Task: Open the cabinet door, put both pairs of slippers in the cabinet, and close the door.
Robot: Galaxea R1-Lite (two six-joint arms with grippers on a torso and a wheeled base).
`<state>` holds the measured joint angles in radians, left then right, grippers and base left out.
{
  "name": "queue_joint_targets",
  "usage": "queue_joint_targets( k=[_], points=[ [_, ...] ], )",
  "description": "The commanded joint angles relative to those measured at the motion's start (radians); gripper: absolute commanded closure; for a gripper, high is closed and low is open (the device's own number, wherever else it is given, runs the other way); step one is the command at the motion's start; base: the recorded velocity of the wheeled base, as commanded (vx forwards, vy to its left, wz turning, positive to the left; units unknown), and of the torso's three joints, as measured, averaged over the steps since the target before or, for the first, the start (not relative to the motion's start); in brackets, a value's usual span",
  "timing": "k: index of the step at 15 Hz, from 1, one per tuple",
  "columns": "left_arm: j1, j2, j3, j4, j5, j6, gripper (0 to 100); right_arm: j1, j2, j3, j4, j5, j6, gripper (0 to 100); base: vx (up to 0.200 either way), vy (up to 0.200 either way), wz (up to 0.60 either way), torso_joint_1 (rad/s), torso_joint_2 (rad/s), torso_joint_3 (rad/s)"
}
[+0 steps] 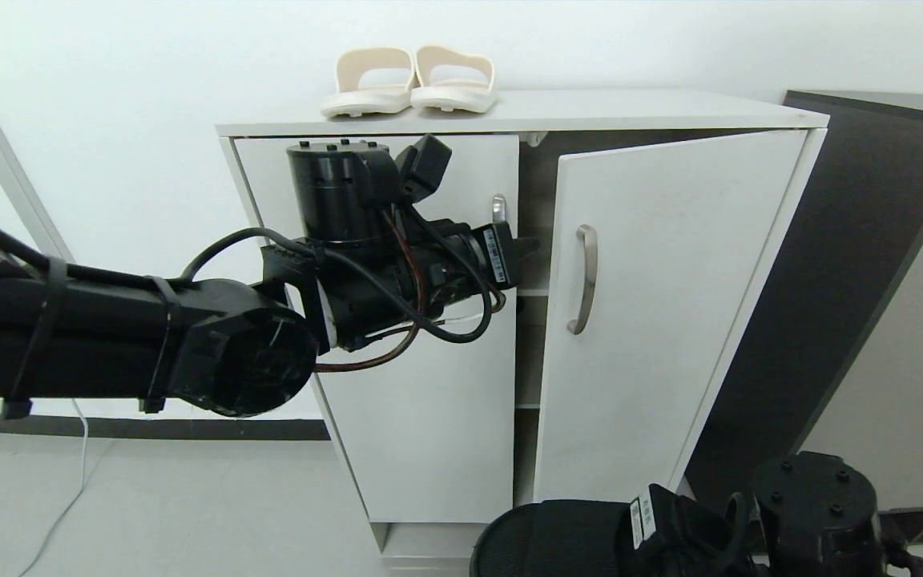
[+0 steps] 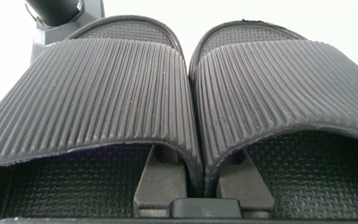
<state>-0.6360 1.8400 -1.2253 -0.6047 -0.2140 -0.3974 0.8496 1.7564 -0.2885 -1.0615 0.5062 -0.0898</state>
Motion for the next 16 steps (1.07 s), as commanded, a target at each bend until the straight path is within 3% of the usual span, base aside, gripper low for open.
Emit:
queue_joint_targets(
  k=[1,3,6,8,11,14,16],
  points=[
    [-0.004,0.024,-0.023,-0.001,-0.001,-0.001,100,0.000,0.012,0.000,-0.002,0.000,-0.001,100,0.000,0.000,0.00,0.000,0.00,0.000],
    [-0.005,0.031,-0.031,0.000,0.001,-0.001,100,0.006,0.012,0.002,-0.002,0.002,-0.001,100,0.000,0.000,0.00,0.000,0.00,0.000],
    [-0.005,0.048,-0.049,-0.001,0.002,-0.015,100,0.011,0.015,0.006,-0.002,0.002,-0.001,100,-0.200,0.000,0.00,0.002,0.00,-0.001],
    [-0.037,0.054,-0.043,-0.003,0.002,-0.015,100,0.017,0.015,0.011,-0.002,0.002,-0.001,100,-0.200,0.000,0.00,-0.005,0.00,0.000],
    [-0.148,0.050,0.003,-0.052,0.008,-0.009,100,0.051,0.005,0.028,-0.008,0.002,-0.033,100,-0.200,0.000,0.00,0.002,0.00,0.007],
    [-0.156,0.051,0.021,-0.124,0.027,-0.011,100,0.063,0.003,0.042,-0.011,0.002,-0.064,100,-0.200,0.000,0.00,0.002,0.00,0.005],
    [-0.156,0.050,0.027,-0.125,0.028,-0.011,100,0.065,0.003,0.042,-0.011,0.002,-0.064,100,0.000,0.000,0.00,0.000,0.00,0.000]
  ],
)
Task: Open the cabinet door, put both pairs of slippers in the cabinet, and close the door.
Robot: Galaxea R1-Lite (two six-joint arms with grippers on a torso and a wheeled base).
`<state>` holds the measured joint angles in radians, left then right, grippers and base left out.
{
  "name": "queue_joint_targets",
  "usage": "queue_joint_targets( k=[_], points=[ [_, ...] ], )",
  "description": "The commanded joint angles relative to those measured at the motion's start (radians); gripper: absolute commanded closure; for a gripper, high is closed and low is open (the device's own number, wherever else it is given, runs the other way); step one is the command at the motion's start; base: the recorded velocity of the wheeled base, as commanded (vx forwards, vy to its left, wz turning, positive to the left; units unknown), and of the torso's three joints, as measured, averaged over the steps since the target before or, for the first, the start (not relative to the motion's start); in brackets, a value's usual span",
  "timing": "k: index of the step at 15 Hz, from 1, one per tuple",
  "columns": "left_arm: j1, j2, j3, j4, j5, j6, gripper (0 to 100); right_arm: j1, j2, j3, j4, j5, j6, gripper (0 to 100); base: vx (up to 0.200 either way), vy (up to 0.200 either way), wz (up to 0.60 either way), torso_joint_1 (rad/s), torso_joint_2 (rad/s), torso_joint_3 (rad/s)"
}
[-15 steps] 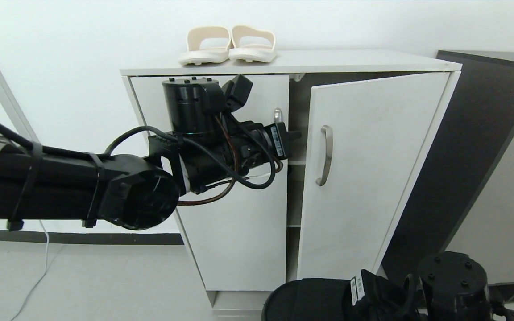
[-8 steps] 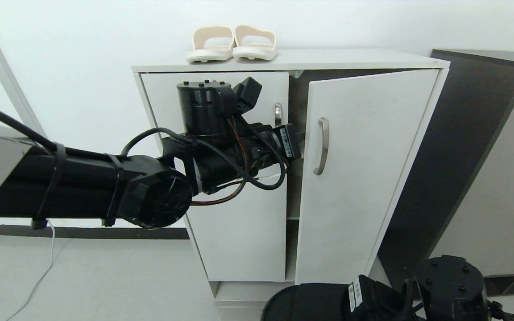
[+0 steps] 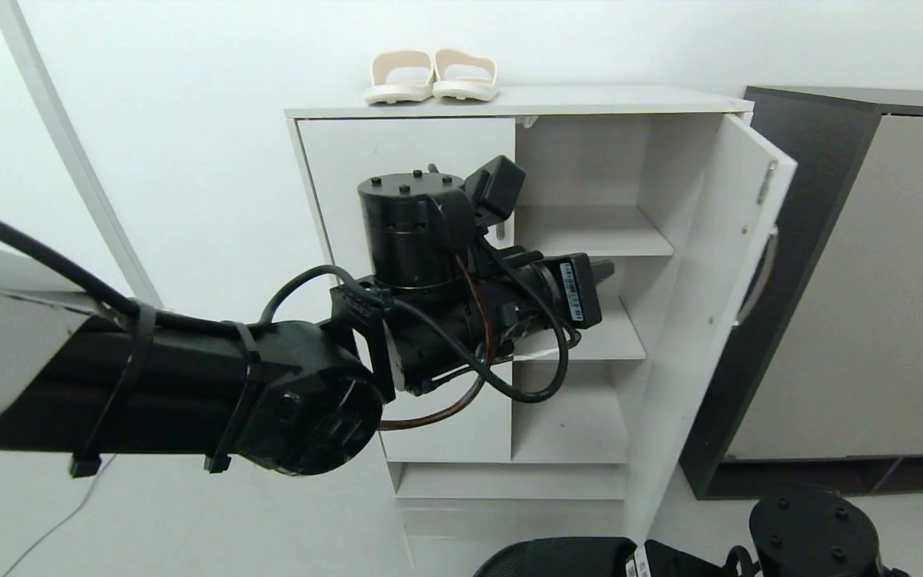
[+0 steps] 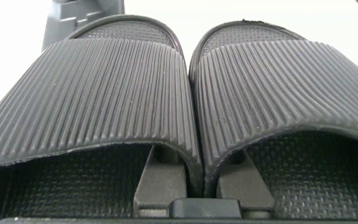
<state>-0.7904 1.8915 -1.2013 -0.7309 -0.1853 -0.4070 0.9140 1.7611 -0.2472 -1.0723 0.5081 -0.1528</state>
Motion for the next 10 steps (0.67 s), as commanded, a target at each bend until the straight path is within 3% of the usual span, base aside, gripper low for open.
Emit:
queue_joint_targets(
  k=[1,3,6,7,10],
  points=[
    [0.000,-0.002,0.005,0.001,0.001,0.001,100,-0.001,-0.002,0.000,0.000,0.000,-0.001,100,0.000,0.000,0.00,0.000,0.00,0.000],
    [0.010,-0.014,0.009,0.001,0.020,0.001,100,-0.003,0.000,-0.004,-0.001,0.000,0.002,100,0.000,0.000,0.00,0.000,0.00,0.000],
    [0.100,-0.144,0.114,0.013,0.049,0.002,100,-0.104,0.012,-0.055,-0.006,-0.045,0.035,100,0.000,0.000,0.00,0.000,0.00,0.000],
    [0.143,-0.219,0.195,0.014,0.050,0.005,100,-0.141,0.028,-0.083,-0.006,-0.095,0.073,100,0.000,0.000,0.00,0.000,0.00,0.000],
    [0.260,-0.480,0.402,0.018,0.050,0.011,100,-0.152,0.060,-0.129,-0.003,-0.399,0.229,100,0.000,0.000,0.00,0.000,0.00,0.000]
  ],
)
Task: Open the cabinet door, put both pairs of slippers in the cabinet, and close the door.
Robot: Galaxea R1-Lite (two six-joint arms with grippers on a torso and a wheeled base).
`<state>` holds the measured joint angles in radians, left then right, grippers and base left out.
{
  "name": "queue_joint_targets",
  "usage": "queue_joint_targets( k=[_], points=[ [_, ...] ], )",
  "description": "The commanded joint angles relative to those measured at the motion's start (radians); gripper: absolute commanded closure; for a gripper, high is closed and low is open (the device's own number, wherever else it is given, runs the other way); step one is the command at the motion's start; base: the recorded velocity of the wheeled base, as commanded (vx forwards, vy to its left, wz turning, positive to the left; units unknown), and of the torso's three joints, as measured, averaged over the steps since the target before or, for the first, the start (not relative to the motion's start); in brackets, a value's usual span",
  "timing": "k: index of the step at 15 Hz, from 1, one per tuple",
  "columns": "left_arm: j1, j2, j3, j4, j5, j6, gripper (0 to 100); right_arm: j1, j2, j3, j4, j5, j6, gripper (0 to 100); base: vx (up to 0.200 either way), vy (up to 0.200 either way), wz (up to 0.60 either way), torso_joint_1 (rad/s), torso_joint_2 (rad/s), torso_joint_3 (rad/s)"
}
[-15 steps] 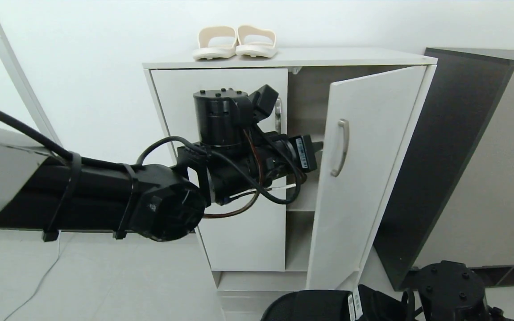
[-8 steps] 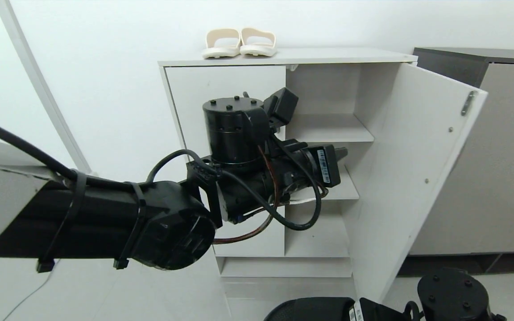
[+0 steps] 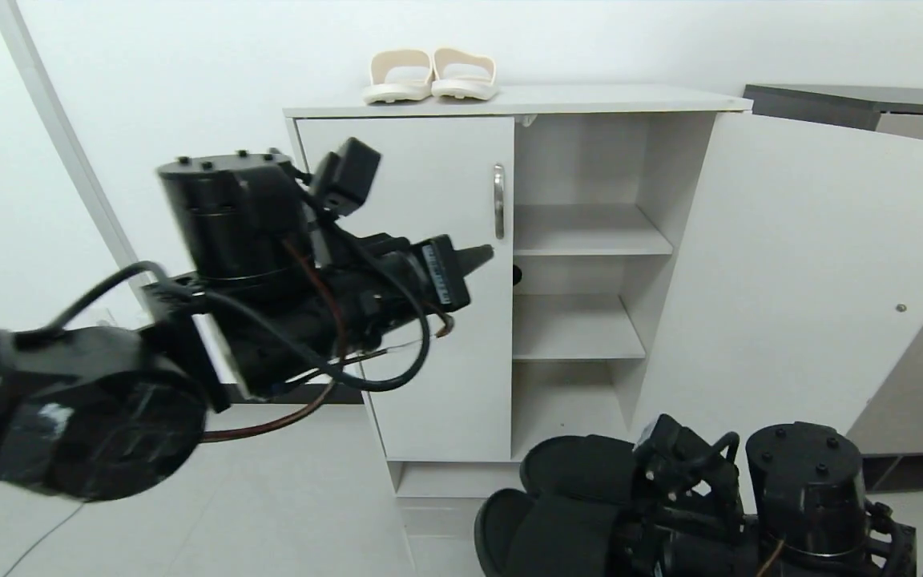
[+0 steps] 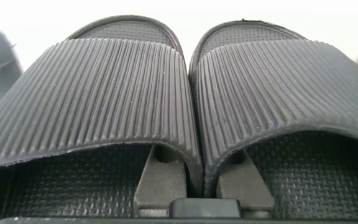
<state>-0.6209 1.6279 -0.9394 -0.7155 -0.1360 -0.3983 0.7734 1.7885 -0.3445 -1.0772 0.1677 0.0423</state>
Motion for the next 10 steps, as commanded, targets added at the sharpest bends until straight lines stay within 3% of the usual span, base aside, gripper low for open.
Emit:
queue_joint_targets(
  k=[1,3,4,5,8,9,10],
  points=[
    [0.116,-0.310,0.197,0.027,0.003,0.004,100,-0.011,0.060,-0.061,0.000,-0.135,0.050,100,0.000,0.000,0.00,0.000,0.00,0.000],
    [0.158,-0.456,0.260,0.131,0.049,0.030,100,-0.011,0.112,-0.110,-0.001,-0.220,0.054,100,0.000,0.000,0.00,0.000,0.00,0.000],
    [0.190,-0.625,0.347,0.254,0.128,0.108,100,-0.011,0.164,-0.166,-0.001,-0.309,0.088,100,0.000,0.000,0.00,0.000,0.00,0.000],
    [0.196,-0.734,0.398,0.321,0.167,0.136,100,-0.011,0.186,-0.199,0.000,-0.343,0.110,100,0.000,0.000,0.00,0.000,0.00,0.000],
    [0.233,-1.039,0.467,0.571,0.352,0.148,100,-0.013,0.198,-0.215,0.002,-0.364,0.114,100,0.000,0.000,0.00,0.000,0.00,0.000],
    [0.263,-1.125,0.476,0.650,0.404,0.150,100,-0.011,0.198,-0.215,0.002,-0.366,0.114,100,0.000,0.000,0.00,0.000,0.00,0.000],
    [0.329,-1.188,0.490,0.709,0.412,0.150,100,-0.011,0.201,-0.215,0.002,-0.366,0.114,100,0.000,0.000,0.00,0.000,0.00,0.000]
  ],
)
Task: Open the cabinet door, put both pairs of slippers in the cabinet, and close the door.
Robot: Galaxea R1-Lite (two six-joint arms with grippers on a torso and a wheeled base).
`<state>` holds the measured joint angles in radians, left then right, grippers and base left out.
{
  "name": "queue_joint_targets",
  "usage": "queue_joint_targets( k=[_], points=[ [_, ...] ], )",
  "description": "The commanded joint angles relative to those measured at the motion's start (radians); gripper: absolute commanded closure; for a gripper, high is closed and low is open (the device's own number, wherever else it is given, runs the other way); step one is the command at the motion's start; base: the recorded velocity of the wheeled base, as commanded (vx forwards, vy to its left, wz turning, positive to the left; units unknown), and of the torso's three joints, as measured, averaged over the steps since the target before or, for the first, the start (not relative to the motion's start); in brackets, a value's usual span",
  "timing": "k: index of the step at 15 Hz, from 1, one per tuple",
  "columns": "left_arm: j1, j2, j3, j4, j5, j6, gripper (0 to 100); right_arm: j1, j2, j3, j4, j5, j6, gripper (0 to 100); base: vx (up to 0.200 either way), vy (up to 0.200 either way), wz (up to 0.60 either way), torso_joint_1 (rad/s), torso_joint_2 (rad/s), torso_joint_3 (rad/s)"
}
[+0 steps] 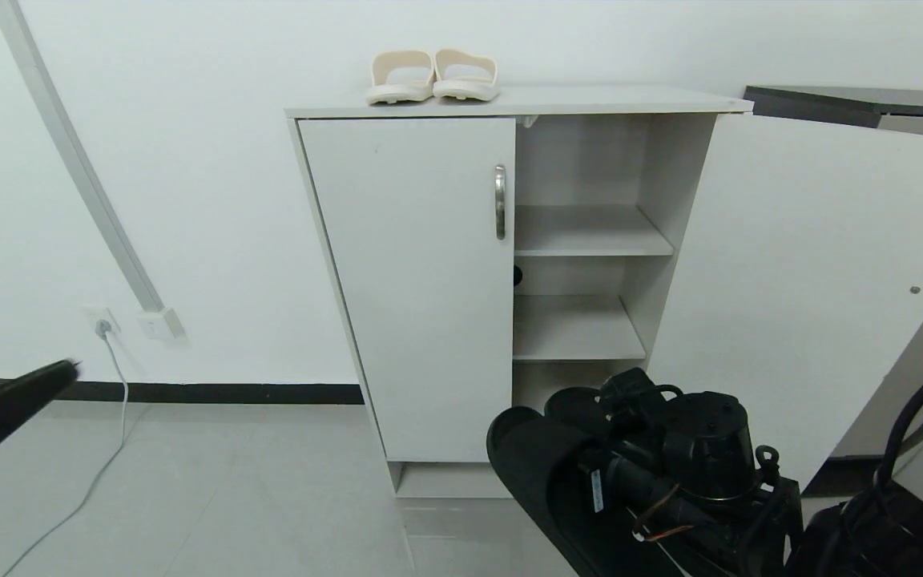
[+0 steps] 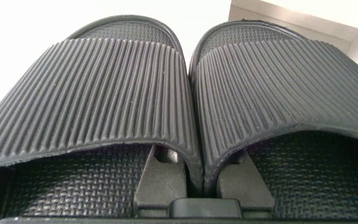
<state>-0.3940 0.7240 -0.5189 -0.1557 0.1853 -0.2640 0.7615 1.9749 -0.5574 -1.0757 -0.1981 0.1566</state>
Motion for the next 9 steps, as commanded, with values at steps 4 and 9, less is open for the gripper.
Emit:
queue_joint_targets(
  k=[4,9],
  points=[
    [0.299,-0.526,0.218,0.239,0.117,0.103,100,0.001,0.013,-0.004,-0.001,-0.014,0.000,100,0.000,0.000,0.00,0.000,0.00,0.000],
    [0.379,-0.690,0.425,0.202,0.112,0.121,100,0.004,0.015,-0.002,-0.001,-0.018,-0.002,100,0.000,0.000,0.00,0.000,0.00,0.000]
  ],
)
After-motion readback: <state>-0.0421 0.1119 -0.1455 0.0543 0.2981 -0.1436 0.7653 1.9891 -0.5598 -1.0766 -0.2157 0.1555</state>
